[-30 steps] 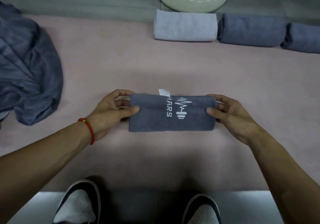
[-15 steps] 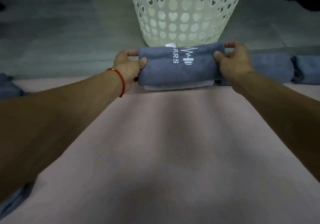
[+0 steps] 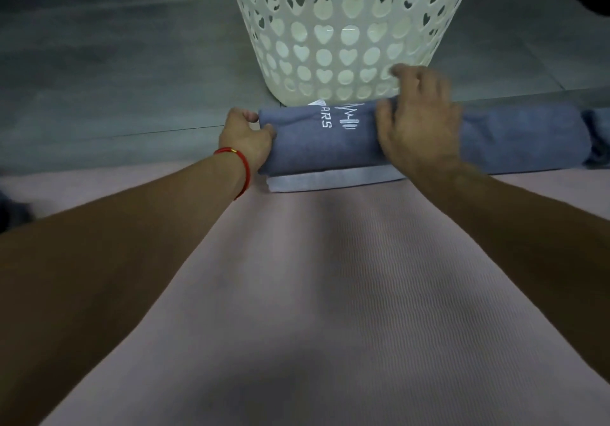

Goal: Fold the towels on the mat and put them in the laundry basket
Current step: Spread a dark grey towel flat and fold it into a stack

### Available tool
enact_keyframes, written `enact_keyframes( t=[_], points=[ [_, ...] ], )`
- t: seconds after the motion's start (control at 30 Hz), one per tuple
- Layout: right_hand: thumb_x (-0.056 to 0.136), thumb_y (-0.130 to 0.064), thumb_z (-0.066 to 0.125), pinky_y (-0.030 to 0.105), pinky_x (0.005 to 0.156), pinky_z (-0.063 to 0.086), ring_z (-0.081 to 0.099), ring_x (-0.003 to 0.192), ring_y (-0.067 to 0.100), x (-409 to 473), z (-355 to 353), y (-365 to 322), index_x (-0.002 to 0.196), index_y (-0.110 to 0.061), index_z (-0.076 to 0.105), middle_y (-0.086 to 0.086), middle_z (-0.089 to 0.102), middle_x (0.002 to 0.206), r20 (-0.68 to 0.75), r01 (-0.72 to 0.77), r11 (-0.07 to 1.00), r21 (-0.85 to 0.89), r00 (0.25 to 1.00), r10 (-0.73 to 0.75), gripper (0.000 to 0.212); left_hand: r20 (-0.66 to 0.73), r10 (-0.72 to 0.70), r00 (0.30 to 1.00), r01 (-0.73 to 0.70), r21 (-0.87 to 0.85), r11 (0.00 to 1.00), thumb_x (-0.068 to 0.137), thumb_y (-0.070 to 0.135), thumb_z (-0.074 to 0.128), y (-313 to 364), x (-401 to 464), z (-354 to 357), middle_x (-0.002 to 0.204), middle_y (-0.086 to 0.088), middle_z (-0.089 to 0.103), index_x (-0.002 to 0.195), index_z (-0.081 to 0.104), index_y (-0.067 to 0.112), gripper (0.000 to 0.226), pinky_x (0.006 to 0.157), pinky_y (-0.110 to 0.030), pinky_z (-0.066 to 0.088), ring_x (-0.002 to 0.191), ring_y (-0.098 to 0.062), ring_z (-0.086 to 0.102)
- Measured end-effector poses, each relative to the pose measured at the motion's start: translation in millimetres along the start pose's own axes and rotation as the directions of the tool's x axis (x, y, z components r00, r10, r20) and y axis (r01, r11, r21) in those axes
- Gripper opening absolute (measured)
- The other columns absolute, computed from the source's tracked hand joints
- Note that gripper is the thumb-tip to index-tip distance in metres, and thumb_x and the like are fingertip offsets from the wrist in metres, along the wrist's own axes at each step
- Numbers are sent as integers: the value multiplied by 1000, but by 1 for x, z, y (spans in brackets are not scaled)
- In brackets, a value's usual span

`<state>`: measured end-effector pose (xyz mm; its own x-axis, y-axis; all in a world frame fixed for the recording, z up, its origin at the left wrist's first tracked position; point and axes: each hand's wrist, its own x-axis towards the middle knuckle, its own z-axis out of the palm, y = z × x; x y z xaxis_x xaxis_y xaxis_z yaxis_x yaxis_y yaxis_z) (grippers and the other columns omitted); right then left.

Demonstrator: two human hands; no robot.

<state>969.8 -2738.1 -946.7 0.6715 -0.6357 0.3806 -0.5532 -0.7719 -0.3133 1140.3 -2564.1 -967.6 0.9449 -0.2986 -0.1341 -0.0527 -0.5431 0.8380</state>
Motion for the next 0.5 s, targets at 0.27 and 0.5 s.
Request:
enact_keyframes(
  t=[0.27,0.5],
  points=[
    [98,-63,4,68,118,9,16,153,35,-10,35,6,159,-39,17,3,23,167,352,331,921,-205,903,-247,67,367,608,704,-666,638,386,102,42,19,-5,-36,26,164,-5,24,156,28,32,56,118,-60,21,150,-35,21],
    [101,-64,14,66,121,7,9,155,32,-15,41,18,160,-37,15,5,15,169,334,303,946,-113,909,-251,65,403,536,742,-665,540,515,98,57,13,-22,-27,35,168,-4,11,157,16,41,62,120,-60,19,153,-36,3]
  ],
)
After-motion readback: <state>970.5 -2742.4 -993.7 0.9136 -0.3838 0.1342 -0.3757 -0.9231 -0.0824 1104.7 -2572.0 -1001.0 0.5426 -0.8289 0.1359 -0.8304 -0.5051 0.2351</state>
